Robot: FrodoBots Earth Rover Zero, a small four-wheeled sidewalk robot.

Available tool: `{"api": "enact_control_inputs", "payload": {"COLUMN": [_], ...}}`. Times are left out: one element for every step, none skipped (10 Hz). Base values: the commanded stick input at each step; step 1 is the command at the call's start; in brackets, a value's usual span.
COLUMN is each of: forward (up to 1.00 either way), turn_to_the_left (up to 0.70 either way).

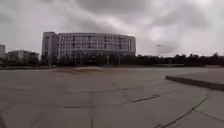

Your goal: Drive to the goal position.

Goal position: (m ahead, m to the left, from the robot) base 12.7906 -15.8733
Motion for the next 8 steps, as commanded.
{"api": "enact_control_inputs", "payload": {"forward": [0.7,0.7,0.7,0.7,0.7,0.7,0.7,0.7], "turn_to_the_left": [-0.03,-0.03,-0.03,-0.03,-0.03,-0.03,-0.07,-0.21]}}
